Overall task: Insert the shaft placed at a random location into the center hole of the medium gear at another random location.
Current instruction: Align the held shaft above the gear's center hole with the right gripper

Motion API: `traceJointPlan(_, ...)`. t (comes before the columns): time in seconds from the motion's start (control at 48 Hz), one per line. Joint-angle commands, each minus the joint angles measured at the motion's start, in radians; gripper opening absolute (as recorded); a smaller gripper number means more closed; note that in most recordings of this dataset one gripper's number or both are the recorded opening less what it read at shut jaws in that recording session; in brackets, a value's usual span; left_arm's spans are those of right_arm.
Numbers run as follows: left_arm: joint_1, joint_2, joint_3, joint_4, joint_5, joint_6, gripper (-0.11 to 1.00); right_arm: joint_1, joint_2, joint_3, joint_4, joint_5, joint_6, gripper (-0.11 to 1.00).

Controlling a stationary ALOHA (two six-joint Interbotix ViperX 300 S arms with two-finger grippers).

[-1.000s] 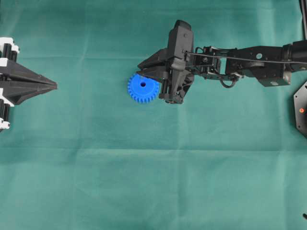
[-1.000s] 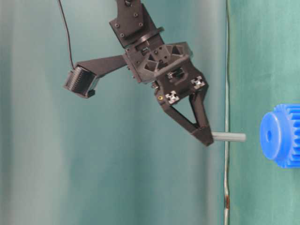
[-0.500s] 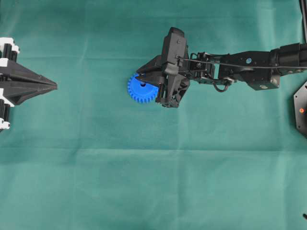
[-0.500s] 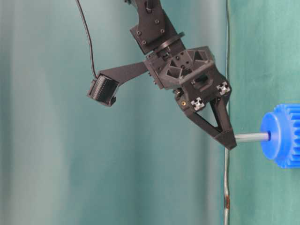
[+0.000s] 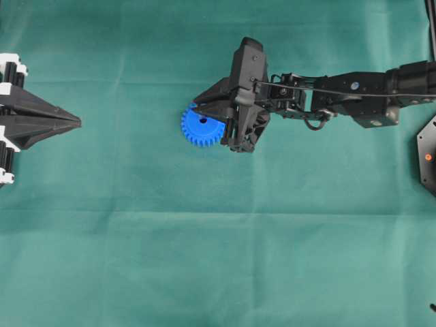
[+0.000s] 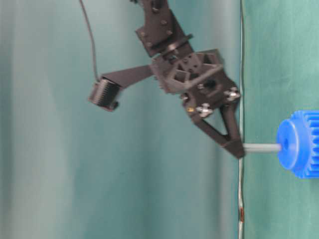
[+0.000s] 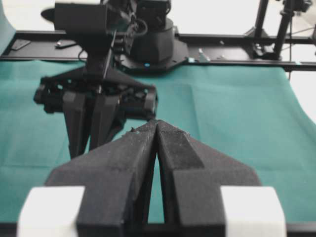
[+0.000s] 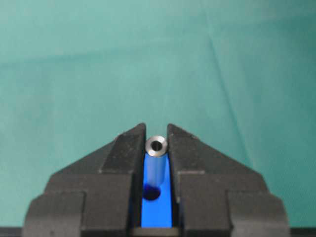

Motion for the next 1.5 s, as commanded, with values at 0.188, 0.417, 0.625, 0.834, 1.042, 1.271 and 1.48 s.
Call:
traceJointPlan(0.188,-0.002,0.008,-0.025,0.002,-0.005,-0.002,0.00,0.005,-0.083,-0.006,-0.002,0.014,0.000,0.13)
traceJointPlan(0.417,-0.002,0.008,-0.025,0.002,-0.005,-0.002,0.00,0.015,-0.054,-0.008,0.002,0.011,0.000,0.13)
traceJointPlan(0.625,-0.003,0.006,-0.025,0.002,-0.005,-0.002,0.00,0.015,-0.011,-0.011,0.003,-0.003,0.003,0.13)
traceJointPlan(0.834,-0.002,0.006,-0.026,0.002,-0.005,-0.002,0.00,0.015,0.018,-0.011,0.005,-0.014,0.003,0.13)
traceJointPlan(1.042,-0.002,0.006,-0.025,0.002,-0.005,-0.002,0.00,0.015,0.041,-0.011,0.003,-0.021,0.005,0.13)
traceJointPlan(1.271,-0.002,0.006,-0.026,0.002,-0.005,-0.002,0.00,0.011,0.028,-0.006,0.003,-0.021,0.003,0.13)
traceJointPlan(1.48,-0.002,0.008,-0.026,0.002,-0.005,-0.002,0.00,0.011,-0.015,0.006,0.003,-0.021,0.000,0.13)
